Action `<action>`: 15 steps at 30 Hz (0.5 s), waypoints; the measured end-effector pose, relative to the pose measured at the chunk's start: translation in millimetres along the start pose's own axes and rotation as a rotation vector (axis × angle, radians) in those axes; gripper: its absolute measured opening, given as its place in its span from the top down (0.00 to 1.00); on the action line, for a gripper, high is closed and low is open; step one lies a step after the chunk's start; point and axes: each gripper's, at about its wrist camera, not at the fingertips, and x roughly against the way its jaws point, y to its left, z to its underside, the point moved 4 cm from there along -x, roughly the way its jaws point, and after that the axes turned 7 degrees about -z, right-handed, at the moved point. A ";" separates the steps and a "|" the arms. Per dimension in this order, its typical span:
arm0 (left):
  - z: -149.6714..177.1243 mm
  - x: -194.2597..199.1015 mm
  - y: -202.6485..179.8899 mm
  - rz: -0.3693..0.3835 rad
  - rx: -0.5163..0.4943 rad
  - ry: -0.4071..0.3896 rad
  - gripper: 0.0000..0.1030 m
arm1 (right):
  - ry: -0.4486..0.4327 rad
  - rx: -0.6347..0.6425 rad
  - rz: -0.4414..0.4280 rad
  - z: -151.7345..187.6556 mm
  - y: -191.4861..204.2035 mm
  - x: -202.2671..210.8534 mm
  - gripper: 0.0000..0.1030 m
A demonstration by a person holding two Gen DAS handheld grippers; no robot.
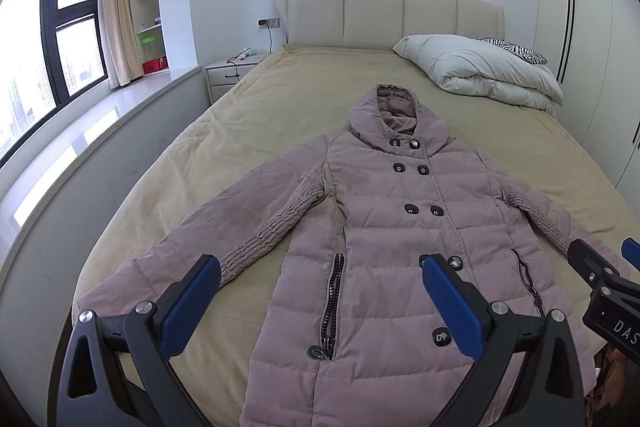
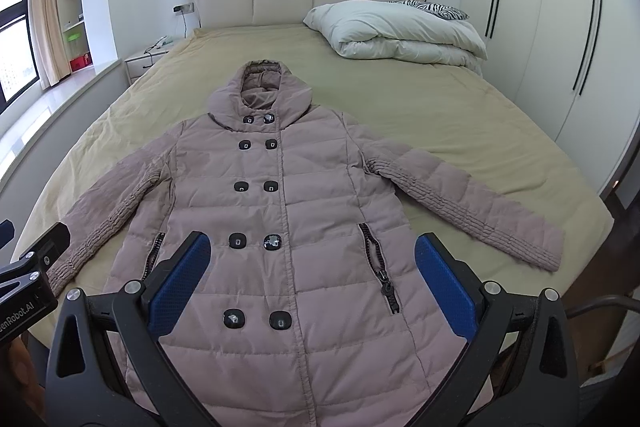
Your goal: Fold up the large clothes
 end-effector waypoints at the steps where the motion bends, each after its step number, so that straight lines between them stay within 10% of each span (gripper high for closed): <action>1: 0.7 -0.9 0.3 0.001 0.000 0.000 0.00 | 0.000 -0.001 -0.002 -0.2 0.3 -0.2 0.00; 15: 1.6 -1.6 3.4 0.000 0.002 0.002 0.00 | 0.006 -0.004 -0.009 1.0 -1.4 -1.3 0.00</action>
